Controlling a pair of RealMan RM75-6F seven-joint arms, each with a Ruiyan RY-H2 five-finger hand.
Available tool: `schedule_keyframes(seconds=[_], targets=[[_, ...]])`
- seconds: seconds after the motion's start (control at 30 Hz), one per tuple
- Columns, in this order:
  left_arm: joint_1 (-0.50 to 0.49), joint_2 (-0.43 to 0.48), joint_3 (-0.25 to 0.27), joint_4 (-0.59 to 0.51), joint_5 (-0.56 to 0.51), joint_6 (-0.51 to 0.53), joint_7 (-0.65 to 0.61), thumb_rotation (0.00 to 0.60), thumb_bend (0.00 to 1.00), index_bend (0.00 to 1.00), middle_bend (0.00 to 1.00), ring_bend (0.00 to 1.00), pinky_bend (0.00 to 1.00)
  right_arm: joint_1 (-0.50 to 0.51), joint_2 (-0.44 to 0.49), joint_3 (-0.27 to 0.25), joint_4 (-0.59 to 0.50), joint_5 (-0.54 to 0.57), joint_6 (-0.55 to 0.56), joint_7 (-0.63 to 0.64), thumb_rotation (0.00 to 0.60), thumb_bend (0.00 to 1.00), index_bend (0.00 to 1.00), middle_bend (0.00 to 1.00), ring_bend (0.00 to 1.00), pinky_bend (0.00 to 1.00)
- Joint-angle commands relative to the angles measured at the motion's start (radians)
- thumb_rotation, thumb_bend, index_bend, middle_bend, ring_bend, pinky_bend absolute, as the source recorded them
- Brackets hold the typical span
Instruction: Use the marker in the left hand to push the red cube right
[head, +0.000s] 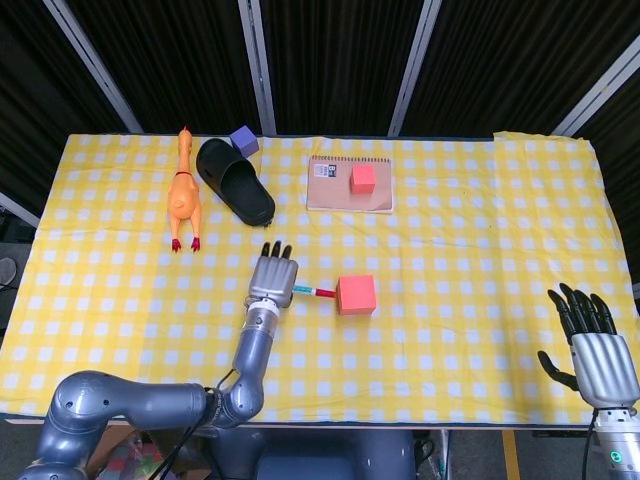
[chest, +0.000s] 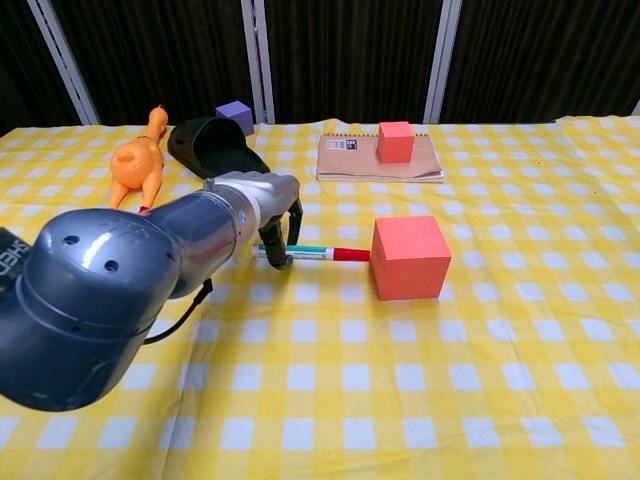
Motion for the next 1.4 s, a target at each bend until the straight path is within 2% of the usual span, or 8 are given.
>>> schedule_keyframes(seconds=[0.03, 0.2, 0.43, 1.1, 1.4], targets=[[0.002, 0.014, 0.010, -0.020, -0.007, 0.013, 0.022, 0.600, 0.48, 0.61, 0.09, 0.00, 0.00, 0.000, 0.000, 0.000, 0.000, 0.001, 0.000, 0.000, 0.600, 0.35, 0.00, 0.00, 0.00, 0.00], [-0.007, 0.014, 0.011, -0.025, -0.030, 0.021, 0.051, 0.600, 0.48, 0.61, 0.09, 0.00, 0.00, 0.001, 0.000, 0.000, 0.000, 0.000, -0.002, -0.001, 0.600, 0.35, 0.00, 0.00, 0.00, 0.00], [-0.039, -0.029, -0.009, 0.024, -0.036, 0.013, 0.054, 0.600, 0.48, 0.61, 0.09, 0.00, 0.00, 0.001, 0.002, 0.001, 0.000, 0.002, -0.003, 0.005, 0.600, 0.35, 0.00, 0.00, 0.00, 0.00], [-0.180, -0.193, -0.117, 0.262, -0.036, -0.057, 0.053, 0.600, 0.48, 0.62, 0.10, 0.00, 0.00, 0.001, 0.008, 0.001, -0.001, 0.001, -0.004, 0.018, 0.600, 0.35, 0.00, 0.00, 0.00, 0.00], [-0.174, -0.205, -0.116, 0.274, -0.024, -0.055, 0.049, 0.600, 0.48, 0.62, 0.10, 0.00, 0.00, 0.001, 0.010, 0.000, 0.000, 0.000, -0.004, 0.019, 0.600, 0.35, 0.00, 0.00, 0.00, 0.00]])
